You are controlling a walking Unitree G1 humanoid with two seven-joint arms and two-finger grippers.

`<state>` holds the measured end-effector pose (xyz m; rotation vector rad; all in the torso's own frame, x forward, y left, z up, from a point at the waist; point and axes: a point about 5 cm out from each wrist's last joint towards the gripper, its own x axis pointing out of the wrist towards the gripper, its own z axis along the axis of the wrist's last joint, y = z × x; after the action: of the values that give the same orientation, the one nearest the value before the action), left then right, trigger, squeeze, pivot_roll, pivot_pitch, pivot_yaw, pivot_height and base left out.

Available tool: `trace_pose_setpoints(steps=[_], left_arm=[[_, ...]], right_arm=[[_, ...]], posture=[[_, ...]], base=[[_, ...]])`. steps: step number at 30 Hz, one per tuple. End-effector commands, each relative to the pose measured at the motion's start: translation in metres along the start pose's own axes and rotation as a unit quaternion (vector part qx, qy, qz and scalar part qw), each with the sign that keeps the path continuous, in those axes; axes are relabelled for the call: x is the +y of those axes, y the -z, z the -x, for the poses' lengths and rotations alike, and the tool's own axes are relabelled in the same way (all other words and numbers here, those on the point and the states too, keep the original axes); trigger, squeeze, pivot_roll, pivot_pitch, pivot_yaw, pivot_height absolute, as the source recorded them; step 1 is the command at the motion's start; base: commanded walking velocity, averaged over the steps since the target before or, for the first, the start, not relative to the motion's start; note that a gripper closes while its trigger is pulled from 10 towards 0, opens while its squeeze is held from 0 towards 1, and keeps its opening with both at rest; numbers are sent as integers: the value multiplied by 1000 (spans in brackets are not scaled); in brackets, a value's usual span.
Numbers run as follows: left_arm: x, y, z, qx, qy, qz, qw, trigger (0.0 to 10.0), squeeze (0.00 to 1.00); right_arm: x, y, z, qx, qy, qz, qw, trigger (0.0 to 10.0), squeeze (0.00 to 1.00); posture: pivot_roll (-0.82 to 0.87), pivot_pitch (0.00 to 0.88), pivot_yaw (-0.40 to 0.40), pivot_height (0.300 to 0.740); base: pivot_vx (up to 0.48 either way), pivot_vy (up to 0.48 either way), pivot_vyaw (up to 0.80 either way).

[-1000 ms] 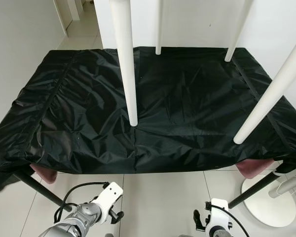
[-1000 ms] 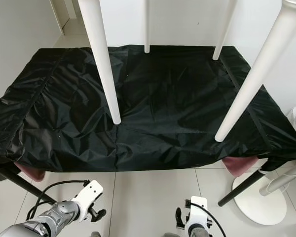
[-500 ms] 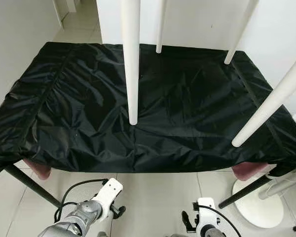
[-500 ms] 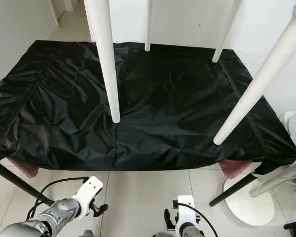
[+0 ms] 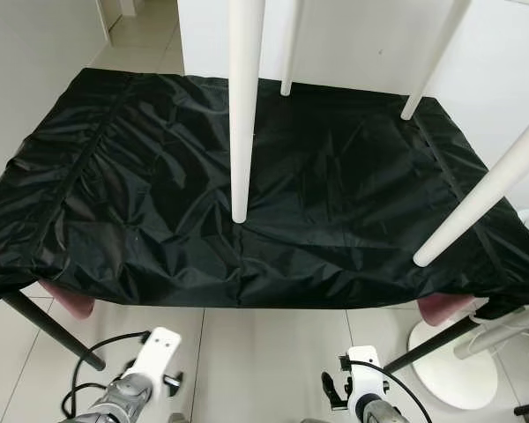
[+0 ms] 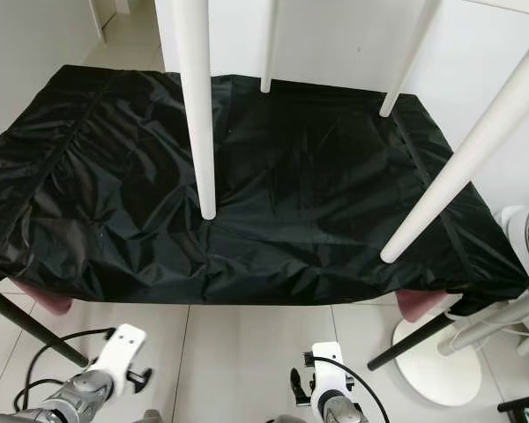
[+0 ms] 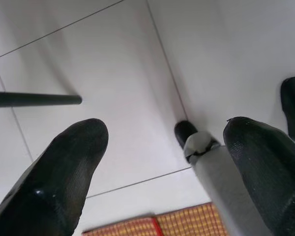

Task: Building children table

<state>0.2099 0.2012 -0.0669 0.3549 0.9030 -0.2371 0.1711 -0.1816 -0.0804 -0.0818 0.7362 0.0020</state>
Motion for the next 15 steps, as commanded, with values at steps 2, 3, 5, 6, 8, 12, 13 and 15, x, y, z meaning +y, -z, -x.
trace_pose_setpoints(steps=[2, 3, 5, 6, 8, 12, 13, 15], left_arm=[[-7, 6, 0, 16, 4, -16, 1000, 10000, 0], [-7, 6, 0, 16, 4, -16, 1000, 10000, 0], [-9, 5, -1, 18, 10, -27, 999, 10000, 0], [-13, 3, -2, 18, 18, -35, 999, 10000, 0], [-17, 0, -3, 16, 27, -48, 998, 10000, 0], [-23, -6, -4, 11, 40, -56, 998, 10000, 0], [-24, -8, -5, 9, 43, -57, 997, 10000, 0], [-27, -12, -6, 4, 45, -56, 997, 10000, 0]], right_arm=[[-5, 9, 4, 12, 16, -3, 1000, 10000, 0], [-5, 9, 4, 12, 16, -3, 1000, 10000, 0], [-6, 11, 5, 17, 18, -7, 1000, 10000, 0], [-5, 14, 6, 22, 18, -16, 999, 10000, 0], [-5, 16, 7, 25, 19, -24, 999, 10000, 0], [-4, 17, 7, 26, 21, -36, 999, 10000, 0], [-3, 17, 7, 26, 21, -37, 999, 10000, 0], [-2, 18, 8, 26, 18, -35, 999, 10000, 0]], posture=[[40, 0, -12, 740], [40, 0, -12, 740], [35, 0, -9, 740], [16, 0, 8, 740], [7, 0, 15, 740], [-5, 0, 22, 740], [-5, 0, 21, 740], [-3, 0, 18, 740]], base=[[0, 0, 0], [0, 0, 0], [0, 0, 0], [0, 0, 0], [0, 0, 0], [0, 0, 0], [0, 0, 0], [0, 0, 0]])
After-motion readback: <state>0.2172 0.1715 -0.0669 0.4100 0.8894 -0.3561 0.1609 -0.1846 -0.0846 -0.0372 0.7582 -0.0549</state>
